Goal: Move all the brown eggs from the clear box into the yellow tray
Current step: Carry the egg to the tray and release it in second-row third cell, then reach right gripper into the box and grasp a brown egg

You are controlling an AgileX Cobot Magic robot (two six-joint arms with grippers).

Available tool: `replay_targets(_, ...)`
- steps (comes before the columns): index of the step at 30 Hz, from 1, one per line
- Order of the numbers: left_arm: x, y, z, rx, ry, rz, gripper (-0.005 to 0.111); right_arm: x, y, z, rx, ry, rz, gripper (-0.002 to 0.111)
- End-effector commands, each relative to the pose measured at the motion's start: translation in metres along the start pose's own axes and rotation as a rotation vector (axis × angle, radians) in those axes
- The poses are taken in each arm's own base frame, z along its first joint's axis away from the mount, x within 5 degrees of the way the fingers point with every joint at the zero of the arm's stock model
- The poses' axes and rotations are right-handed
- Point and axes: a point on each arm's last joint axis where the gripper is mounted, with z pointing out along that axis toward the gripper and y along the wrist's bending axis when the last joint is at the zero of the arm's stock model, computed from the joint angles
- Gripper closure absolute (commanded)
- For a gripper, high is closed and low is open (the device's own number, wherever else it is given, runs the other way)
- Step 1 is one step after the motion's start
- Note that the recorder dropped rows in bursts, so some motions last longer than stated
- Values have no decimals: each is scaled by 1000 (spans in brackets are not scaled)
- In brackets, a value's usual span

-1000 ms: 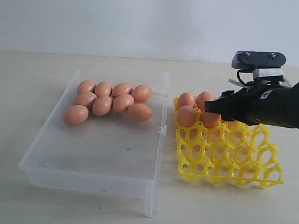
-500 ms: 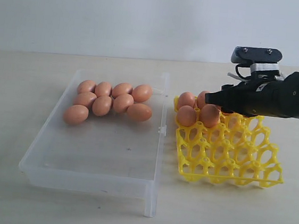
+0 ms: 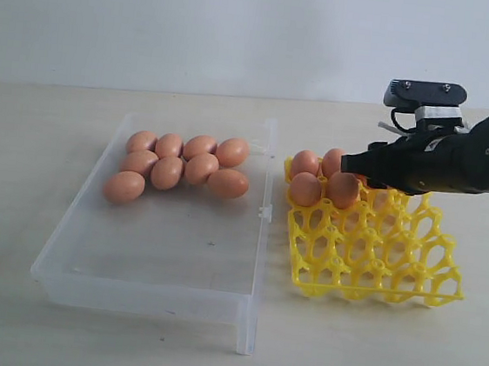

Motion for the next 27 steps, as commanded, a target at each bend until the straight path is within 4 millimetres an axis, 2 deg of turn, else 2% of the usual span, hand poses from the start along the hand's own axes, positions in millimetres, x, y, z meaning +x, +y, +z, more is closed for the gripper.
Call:
replay_targets(1,-2,0,0,6,-13,-5,107,-1,-2,2,4,-3,-7,100)
replay_targets(6,-2,0,0,6,-13,-5,107,-1,-2,2,4,-1,11,64)
replay_targets(9,-2,0,0,6,-13,-5,107,-1,-2,2,4,-1,13,47)
replay_targets(11,-2,0,0,6,-13,-5,107,-1,-2,2,4,-1,13,44)
replay_targets(16,-2,0,0,6,-13,-5,107,-1,-2,1,1,8,16,44)
replay_targets(18,-2,0,0,6,-13,-5,107,-3,0,-5,-7,18,90,48)
replay_targets(19,-2,0,0,6,-13,-5,107,-8,7,-12,-26,15,82,65)
replay_targets(20,-2,0,0,6,-13,-5,107,-14,16,-17,-51,36,11,87)
replay_targets(21,-2,0,0,6,-13,-5,107,-19,24,-20,-76,68,-46,102)
replay_targets(22,-2,0,0,6,-13,-5,107,-31,39,-24,-119,112,-126,108)
replay_targets(23,-2,0,0,6,-13,-5,107,-35,51,-27,-155,168,-188,108)
replay_targets(26,-2,0,0,6,-13,-5,107,-62,106,-36,-292,314,-373,108)
replay_targets(27,-2,0,0,6,-13,-5,107,-66,116,-36,-311,325,-405,108)
